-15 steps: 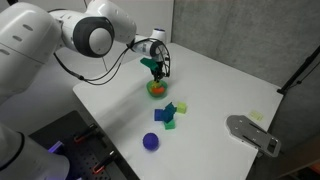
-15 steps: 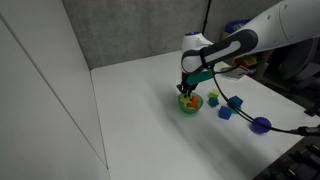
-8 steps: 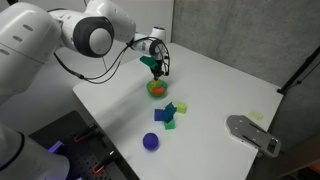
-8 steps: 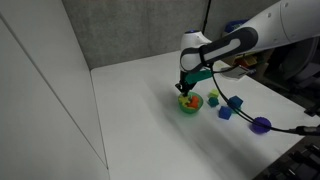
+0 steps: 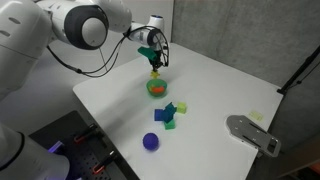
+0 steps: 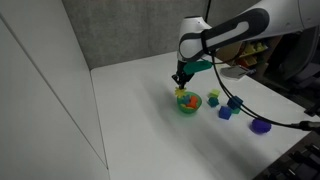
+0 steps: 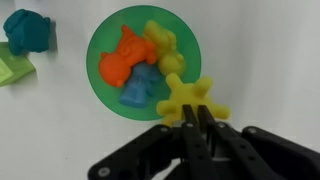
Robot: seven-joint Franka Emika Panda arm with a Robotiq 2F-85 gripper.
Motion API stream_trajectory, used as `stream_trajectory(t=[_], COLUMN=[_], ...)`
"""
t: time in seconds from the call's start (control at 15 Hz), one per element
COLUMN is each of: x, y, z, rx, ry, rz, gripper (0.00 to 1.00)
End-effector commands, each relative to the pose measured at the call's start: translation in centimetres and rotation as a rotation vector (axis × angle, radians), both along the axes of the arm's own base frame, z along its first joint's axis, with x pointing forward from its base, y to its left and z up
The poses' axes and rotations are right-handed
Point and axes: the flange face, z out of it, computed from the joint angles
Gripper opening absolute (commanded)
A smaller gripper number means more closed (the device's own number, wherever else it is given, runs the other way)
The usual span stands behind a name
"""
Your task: Transfer the yellow object from the bowl to the table
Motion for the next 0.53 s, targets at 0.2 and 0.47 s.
stream_trajectory(t=[0.2, 0.47], x=[-5.1, -9.0], y=[3.1, 4.4], z=[4.0, 3.0], rx=[0.042, 0.038], ry=[0.053, 0.100], rz=[0.116, 0.203], gripper=[0.05, 0.06])
